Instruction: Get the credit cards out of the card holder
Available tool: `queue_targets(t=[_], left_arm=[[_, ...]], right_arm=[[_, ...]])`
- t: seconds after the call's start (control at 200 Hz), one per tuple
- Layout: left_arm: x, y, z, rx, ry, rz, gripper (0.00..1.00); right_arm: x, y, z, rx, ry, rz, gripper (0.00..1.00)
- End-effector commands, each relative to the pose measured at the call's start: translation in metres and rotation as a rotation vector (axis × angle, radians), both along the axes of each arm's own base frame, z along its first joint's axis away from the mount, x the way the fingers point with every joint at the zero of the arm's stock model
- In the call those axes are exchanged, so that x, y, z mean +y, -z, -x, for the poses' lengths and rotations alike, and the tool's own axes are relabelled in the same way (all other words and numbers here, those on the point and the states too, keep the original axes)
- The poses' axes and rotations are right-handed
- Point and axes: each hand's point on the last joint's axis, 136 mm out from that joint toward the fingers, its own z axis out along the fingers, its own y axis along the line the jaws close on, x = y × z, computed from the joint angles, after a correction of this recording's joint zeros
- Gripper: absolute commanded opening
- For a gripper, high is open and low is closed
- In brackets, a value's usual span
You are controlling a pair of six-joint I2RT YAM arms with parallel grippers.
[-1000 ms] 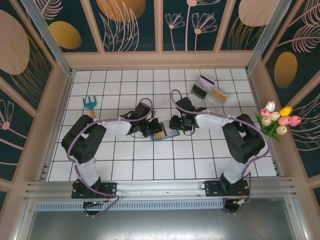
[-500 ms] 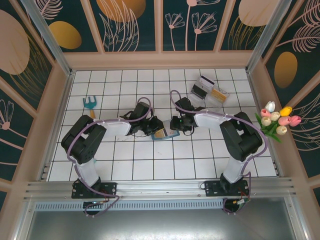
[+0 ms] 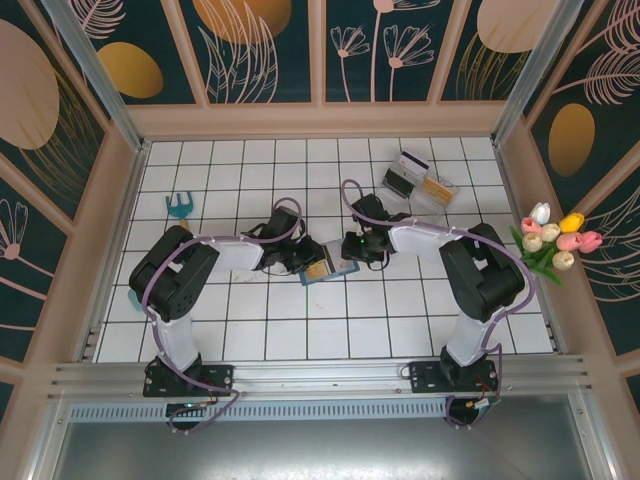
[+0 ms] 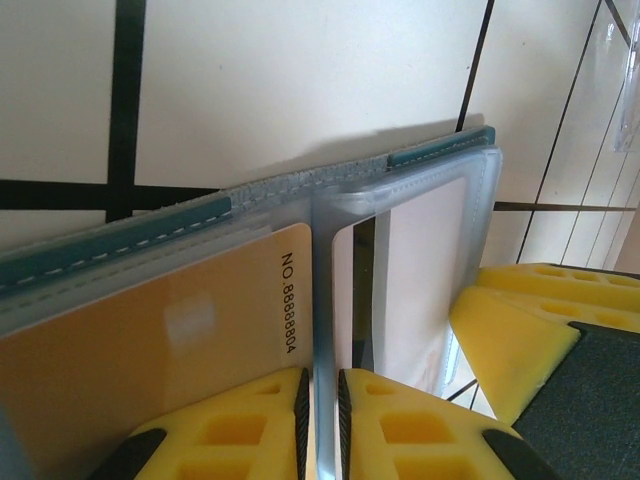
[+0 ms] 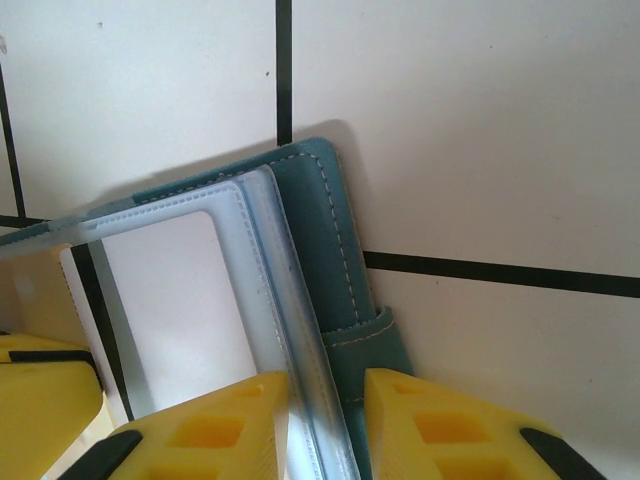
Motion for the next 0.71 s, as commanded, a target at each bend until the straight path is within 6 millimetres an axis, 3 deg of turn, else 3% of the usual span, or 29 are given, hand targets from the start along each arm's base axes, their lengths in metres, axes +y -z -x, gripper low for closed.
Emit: queue_targets(t=[0.0, 0.195, 0.701], left_arm=[[0.001, 0.011, 0.002, 0.024, 0.010, 0.006, 0.18], [-0.003, 0.011, 0.000, 0.014, 0.028, 0.021, 0.16], [-0.012, 0.001, -0.002, -0.006, 0.074, 0.085, 0.17]], right_arm=[[-0.007, 0.020, 0.015, 0.082, -0.010, 0.044, 0.28], [-0.006, 0.024, 0.019, 0.101, -0.022, 0.041, 0.22], [-0.002, 0.031, 0.025, 0.123, -0.040, 0.043, 0.22]])
